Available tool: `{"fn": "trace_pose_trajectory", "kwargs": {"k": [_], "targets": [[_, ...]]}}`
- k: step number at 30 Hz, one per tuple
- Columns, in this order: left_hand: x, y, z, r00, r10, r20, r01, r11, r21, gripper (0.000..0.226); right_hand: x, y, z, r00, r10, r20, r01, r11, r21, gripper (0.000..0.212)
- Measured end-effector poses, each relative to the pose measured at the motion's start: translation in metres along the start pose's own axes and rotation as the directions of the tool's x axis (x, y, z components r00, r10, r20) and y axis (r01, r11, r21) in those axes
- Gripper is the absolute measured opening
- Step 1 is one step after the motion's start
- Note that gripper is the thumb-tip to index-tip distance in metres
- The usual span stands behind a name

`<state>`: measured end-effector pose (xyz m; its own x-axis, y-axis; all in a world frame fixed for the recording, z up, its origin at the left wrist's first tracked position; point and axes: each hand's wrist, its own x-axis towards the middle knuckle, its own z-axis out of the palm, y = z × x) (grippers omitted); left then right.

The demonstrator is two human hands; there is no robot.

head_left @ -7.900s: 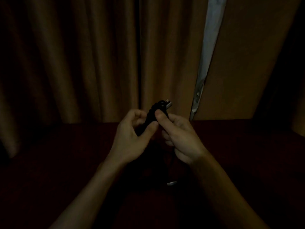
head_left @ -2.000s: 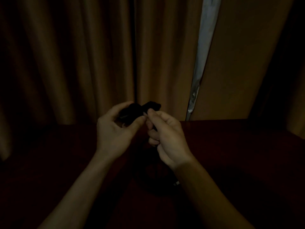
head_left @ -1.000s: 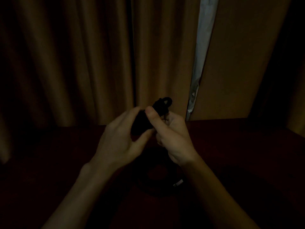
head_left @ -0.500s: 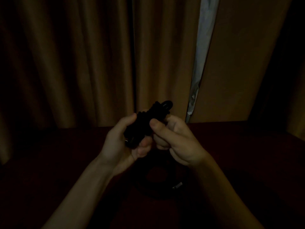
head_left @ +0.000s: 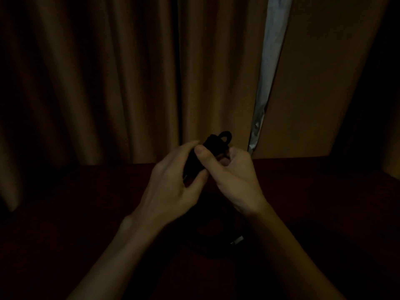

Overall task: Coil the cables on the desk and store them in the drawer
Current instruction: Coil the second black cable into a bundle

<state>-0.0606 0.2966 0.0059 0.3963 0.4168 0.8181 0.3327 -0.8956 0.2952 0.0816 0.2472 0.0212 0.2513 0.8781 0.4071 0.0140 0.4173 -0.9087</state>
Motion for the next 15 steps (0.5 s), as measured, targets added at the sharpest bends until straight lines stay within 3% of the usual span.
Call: {"fn": "trace_pose_trajectory", "kwargs": {"k": [3,6,8,11,13,15], "targets": [[-0.001,-0.001,0.0,0.998,-0.065,-0.026,0.063,0.995,-0.074,0.035,0.0,-0.001,-0.004,0.995,-0.025,0.096,0.031,0.998,-0.056,0.023],[0.0,-0.003,-0.007,0.947,-0.322,-0.014,0.306,0.913,-0.271,0.024,0.001,-0.003,-0.013,0.961,0.012,0.278,-0.001,0.999,-0.038,0.018],[0.003,-0.003,-0.011,0.906,-0.413,0.091,0.41,0.803,-0.433,0.022,0.003,-0.002,-0.02,0.951,0.018,0.308,-0.011,1.0,-0.024,0.016],[0.007,0.002,-0.014,0.86,-0.401,0.316,0.504,0.568,-0.651,0.034,0.003,-0.003,-0.023,0.946,-0.005,0.323,-0.01,0.999,0.046,0.021],[0.008,0.005,-0.018,0.797,-0.367,0.48,0.599,0.375,-0.708,0.042,0.003,-0.003,-0.025,0.936,-0.011,0.351,-0.017,0.997,0.076,0.034],[0.008,0.005,-0.022,0.752,-0.302,0.586,0.658,0.296,-0.693,0.047,0.002,-0.003,-0.027,0.91,-0.004,0.414,-0.033,0.996,0.082,0.038]]}}
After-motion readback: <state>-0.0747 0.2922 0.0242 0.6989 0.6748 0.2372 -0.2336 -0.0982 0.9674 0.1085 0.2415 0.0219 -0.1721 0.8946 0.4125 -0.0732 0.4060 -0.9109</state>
